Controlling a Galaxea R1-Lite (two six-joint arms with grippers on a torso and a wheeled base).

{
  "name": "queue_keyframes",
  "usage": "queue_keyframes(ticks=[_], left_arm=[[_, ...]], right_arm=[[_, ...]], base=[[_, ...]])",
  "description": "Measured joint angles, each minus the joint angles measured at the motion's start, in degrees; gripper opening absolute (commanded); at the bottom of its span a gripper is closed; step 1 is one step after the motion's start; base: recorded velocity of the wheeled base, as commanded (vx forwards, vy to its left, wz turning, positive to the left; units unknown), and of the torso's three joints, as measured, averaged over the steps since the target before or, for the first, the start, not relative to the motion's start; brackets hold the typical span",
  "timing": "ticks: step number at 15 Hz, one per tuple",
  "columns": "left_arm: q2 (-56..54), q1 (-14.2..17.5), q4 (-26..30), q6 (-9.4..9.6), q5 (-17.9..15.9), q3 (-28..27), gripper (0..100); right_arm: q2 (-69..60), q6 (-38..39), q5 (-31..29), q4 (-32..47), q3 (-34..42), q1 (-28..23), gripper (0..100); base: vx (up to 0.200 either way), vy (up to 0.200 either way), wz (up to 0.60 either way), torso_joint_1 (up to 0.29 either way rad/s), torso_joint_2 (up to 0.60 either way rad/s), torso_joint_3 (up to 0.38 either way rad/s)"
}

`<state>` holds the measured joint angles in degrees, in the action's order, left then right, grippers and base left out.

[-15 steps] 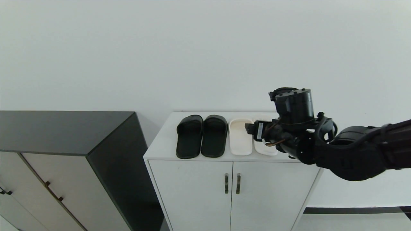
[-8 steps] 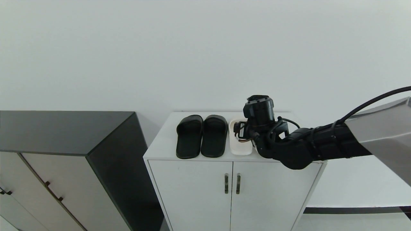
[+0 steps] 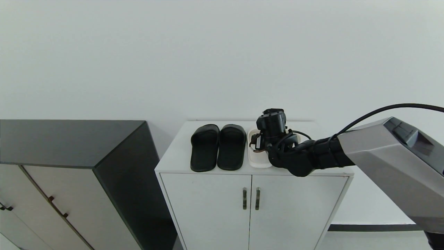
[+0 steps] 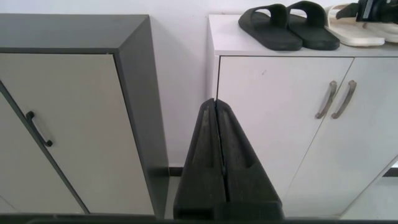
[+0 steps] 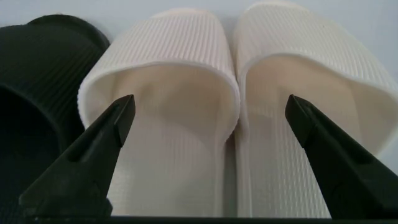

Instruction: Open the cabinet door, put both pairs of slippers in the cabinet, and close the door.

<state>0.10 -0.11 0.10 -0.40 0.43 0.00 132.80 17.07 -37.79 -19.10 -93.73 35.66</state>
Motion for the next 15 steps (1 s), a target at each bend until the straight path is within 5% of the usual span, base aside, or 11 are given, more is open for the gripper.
queue_keyframes(ticks=[6,7,15], left_arm=[[0.00,0.04,-0.07,-0.35,0.06,0.00,0],[0.00,0.01,-0.07,-0.35,0.01,0.00,0],[0.00,0.01,-0.05,-0.28,0.00,0.00,0]], right_arm=[[3.89,-1.79,0.02,0.52,-5.50,-2.83,100],[4.27,-1.85,0.21,0.72,-5.83,-3.36,0],[4.27,-2.45,0.05,0.61,-6.33,-4.18,0]], base=[[0.000,0.000,0.00,0.000,0.00,0.000],[0.000,0.000,0.00,0.000,0.00,0.000],[0.000,0.000,0.00,0.000,0.00,0.000]])
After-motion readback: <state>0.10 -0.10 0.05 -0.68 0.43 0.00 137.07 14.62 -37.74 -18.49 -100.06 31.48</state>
